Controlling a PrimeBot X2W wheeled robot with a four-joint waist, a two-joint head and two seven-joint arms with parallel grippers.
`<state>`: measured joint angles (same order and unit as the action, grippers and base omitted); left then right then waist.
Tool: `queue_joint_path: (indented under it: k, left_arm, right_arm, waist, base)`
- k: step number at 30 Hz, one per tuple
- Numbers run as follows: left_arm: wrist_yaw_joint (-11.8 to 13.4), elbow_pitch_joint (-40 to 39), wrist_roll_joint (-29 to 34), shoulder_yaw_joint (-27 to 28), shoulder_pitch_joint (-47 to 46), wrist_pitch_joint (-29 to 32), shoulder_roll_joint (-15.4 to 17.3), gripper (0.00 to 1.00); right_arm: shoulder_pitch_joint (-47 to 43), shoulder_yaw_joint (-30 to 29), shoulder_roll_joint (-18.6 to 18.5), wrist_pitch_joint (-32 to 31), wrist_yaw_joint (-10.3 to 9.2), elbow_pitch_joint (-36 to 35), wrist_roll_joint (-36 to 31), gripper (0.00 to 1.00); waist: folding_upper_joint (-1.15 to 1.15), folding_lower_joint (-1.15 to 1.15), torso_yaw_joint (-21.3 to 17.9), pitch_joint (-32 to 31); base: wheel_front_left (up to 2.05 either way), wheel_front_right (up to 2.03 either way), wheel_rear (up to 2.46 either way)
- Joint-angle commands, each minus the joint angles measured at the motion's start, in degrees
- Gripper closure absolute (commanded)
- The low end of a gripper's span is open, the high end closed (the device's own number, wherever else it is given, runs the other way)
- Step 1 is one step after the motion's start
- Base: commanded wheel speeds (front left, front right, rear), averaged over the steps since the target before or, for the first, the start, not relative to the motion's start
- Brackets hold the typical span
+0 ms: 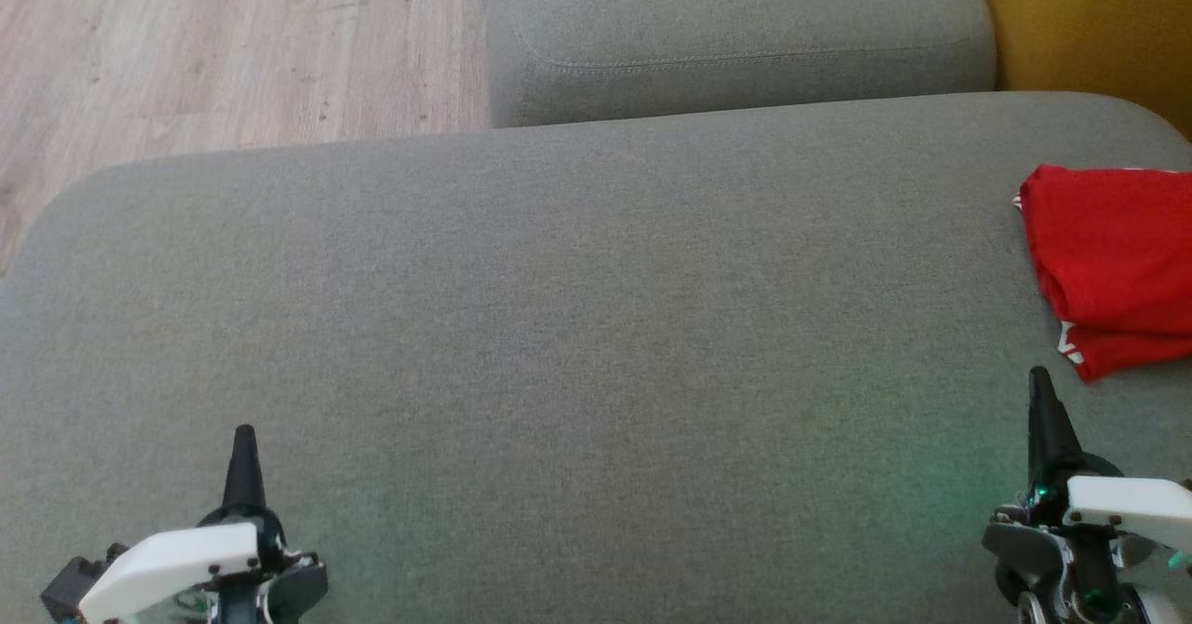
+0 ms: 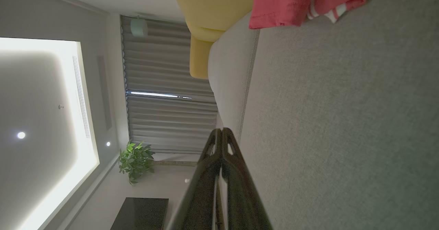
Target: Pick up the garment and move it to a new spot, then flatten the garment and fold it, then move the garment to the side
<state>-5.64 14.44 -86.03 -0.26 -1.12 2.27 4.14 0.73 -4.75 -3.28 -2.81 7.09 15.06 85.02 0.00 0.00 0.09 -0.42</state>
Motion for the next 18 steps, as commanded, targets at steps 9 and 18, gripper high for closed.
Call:
queue_joint_path:
  k: [9, 18]
  left_arm:
    - [-1.6, -0.7, -7.0, 4.0, -4.6, 2.0, 0.5, 1.0]
    - [-1.8, -0.5, -8.0, 4.5, -4.9, 2.4, 0.4, 1.0]
  right_arm:
    - [5.0, 0.1, -0.9, -2.0, 0.39, -1.2, 7.4, 1.0]
    - [5.3, -0.2, -0.8, -2.4, 0.4, -1.1, 8.5, 1.0]
  waist:
    - [0.0, 0.0, -0.1, 0.5]
    - [0.0, 0.0, -0.1, 0.6]
  base:
    - [0.0, 0.0, 0.0]
    - [0.0, 0.0, 0.0]
